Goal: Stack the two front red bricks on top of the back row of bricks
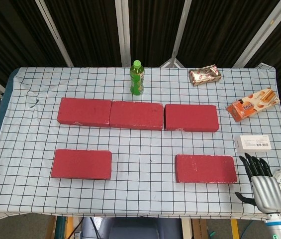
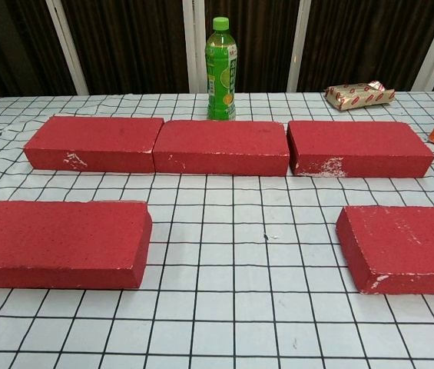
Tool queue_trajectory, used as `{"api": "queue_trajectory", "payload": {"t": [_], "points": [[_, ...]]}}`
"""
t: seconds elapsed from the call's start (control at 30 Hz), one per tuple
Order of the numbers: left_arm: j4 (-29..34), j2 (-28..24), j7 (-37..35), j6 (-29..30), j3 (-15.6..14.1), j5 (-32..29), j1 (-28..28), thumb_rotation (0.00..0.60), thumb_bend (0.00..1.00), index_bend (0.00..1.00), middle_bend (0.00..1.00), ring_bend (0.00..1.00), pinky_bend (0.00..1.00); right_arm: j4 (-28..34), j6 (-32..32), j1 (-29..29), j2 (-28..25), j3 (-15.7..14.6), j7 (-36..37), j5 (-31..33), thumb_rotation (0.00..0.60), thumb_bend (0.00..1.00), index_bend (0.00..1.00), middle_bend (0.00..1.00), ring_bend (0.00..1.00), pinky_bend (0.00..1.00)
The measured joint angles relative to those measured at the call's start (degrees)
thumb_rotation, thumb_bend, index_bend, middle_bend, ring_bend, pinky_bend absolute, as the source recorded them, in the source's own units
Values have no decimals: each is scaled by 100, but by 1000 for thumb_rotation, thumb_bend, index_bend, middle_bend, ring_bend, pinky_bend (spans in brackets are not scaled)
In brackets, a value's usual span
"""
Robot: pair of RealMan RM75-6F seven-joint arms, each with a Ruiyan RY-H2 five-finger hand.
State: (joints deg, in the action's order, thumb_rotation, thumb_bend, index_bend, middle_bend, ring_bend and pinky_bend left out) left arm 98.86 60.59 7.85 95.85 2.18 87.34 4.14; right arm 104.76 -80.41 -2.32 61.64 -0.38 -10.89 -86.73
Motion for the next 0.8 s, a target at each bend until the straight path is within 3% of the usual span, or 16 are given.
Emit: {"api": "queue_trajectory", "payload": {"t": [0.37, 0.8], "points": [[6, -12, -33, 6, 17, -11, 3, 600, 34, 49, 0, 0, 87, 49, 618, -301, 182, -8, -328, 222, 600, 193, 0, 0, 0, 0], [41, 24, 125, -55, 6, -6, -22, 600, 34, 49, 0, 0, 87, 124, 2025, -1236, 296, 326, -1284, 1602, 600, 192, 0, 0, 0, 0]]}}
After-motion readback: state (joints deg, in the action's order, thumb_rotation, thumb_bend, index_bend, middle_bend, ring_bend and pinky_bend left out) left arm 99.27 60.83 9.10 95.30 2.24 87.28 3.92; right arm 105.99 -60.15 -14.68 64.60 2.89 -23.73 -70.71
